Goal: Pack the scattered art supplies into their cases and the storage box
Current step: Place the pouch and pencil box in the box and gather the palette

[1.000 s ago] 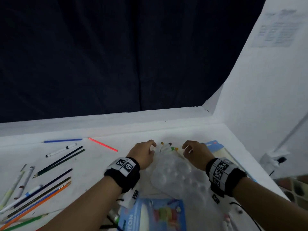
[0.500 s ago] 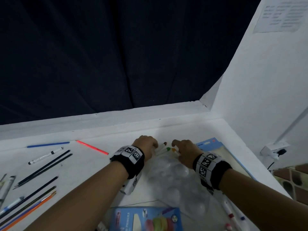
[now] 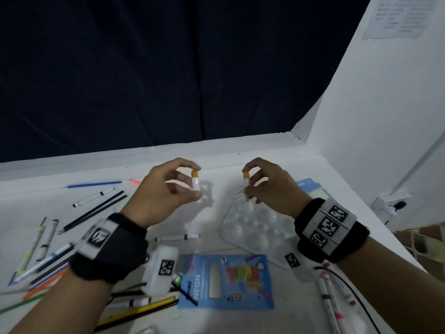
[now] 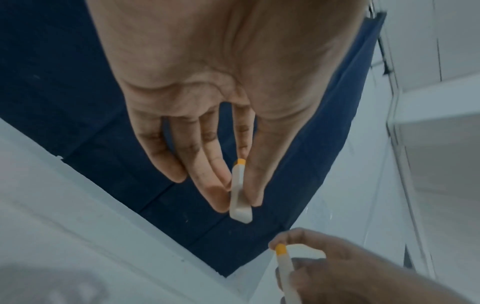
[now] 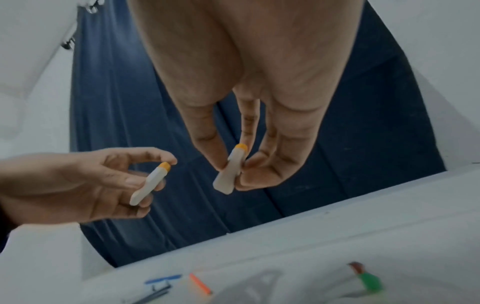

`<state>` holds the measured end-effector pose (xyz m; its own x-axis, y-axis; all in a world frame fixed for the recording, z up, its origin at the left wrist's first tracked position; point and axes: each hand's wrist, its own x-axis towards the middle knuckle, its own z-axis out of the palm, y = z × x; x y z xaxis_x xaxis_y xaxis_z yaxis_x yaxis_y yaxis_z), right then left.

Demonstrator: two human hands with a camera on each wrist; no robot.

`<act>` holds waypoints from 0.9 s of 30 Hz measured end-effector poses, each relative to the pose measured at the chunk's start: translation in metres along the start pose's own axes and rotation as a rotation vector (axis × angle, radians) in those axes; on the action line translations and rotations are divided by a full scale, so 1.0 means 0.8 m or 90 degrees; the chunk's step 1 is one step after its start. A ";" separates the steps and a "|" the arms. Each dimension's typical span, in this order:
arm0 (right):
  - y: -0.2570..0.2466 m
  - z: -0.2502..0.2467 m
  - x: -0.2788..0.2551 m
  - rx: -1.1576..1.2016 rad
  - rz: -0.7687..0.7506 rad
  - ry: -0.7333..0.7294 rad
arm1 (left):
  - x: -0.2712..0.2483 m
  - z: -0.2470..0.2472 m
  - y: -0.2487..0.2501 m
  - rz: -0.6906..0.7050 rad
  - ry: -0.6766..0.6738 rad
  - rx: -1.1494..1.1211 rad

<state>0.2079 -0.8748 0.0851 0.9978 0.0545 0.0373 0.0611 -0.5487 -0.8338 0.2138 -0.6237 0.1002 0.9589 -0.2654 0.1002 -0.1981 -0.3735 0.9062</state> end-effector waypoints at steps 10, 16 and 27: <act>-0.062 0.137 -0.127 0.109 -0.091 -0.140 | -0.214 -0.062 -0.058 -0.075 0.087 -0.115; -0.068 0.206 -0.155 -0.024 -0.123 -0.294 | -0.283 -0.068 -0.104 -0.115 0.035 0.017; -0.062 0.277 -0.153 -0.189 -0.029 -0.458 | -0.292 -0.052 -0.152 -0.030 -0.088 0.312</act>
<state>0.0772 -0.6692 -0.0003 0.7391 0.5539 -0.3834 0.2065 -0.7280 -0.6537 0.0222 -0.4794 -0.0159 0.9399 -0.3407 -0.0212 -0.2590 -0.7523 0.6058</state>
